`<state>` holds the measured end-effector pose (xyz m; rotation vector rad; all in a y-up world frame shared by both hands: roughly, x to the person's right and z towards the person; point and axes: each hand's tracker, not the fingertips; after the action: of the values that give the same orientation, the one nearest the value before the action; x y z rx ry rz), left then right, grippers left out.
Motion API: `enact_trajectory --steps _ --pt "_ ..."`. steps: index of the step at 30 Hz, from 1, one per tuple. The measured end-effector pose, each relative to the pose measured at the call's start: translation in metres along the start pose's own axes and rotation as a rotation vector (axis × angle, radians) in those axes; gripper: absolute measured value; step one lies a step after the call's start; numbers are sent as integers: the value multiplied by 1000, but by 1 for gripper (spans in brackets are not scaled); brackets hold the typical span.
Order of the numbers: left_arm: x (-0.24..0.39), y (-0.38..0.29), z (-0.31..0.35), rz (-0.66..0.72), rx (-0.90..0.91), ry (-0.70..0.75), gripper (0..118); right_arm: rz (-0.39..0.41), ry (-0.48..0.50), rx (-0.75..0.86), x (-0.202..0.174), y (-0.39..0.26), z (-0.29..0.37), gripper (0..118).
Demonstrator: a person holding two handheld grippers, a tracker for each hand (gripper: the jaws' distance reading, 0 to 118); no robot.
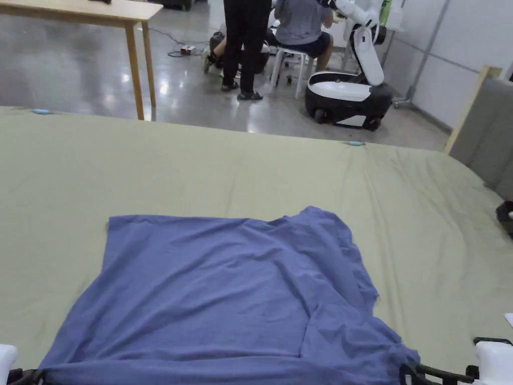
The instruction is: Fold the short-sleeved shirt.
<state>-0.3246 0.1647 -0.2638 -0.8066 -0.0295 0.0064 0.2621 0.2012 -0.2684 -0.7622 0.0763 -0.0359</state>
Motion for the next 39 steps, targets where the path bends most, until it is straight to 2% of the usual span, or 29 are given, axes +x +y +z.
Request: enact_trajectory --steps 7,8,9,10,11,14,17,21,23,25,28,30,31,34,37,38,39 --pt "5 1 6 -6 9 12 3 45 29 -15 -7 -7 -34 116" --pt "4 1 4 -12 8 16 3 44 65 -19 -6 -6 -39 107" --pt "5 1 3 -23 10 33 3 33 81 -12 -6 -5 -44 88" --pt "8 1 3 -35 14 50 3 24 75 -16 -5 -5 -50 60" --pt "9 1 4 -37 19 48 3 12 77 -37 -4 -3 -55 24" --pt "8 6 14 -27 17 45 1 -37 105 -29 3 1 -43 10" --pt "4 18 34 -41 31 55 0 -95 126 24 6 17 -13 10" --pt "7 66 50 -85 93 73 0 -46 119 79 0 65 6 10" --pt "10 95 43 -105 119 80 0 -47 125 97 -3 96 1 10" --pt "11 128 25 -138 125 95 0 -40 124 98 -9 128 -17 10" --pt "9 170 -25 -160 101 122 0 13 55 67 -20 168 -68 10" --pt "9 189 -57 -173 69 155 0 -7 58 32 -23 187 -105 10" --pt "8 196 -73 -164 44 183 0 -12 60 13 -23 191 -118 10" --pt "2 206 -119 -101 -28 150 0 -15 11 -51 -27 198 -165 10" --pt "1 200 -140 -51 -27 146 0 -21 9 -88 -26 190 -189 10" --pt "2 197 -141 -44 -24 139 8 -23 2 -91 -25 186 -192 12" --pt "4 193 -137 -44 -8 142 26 -24 5 -88 -23 181 -189 20"
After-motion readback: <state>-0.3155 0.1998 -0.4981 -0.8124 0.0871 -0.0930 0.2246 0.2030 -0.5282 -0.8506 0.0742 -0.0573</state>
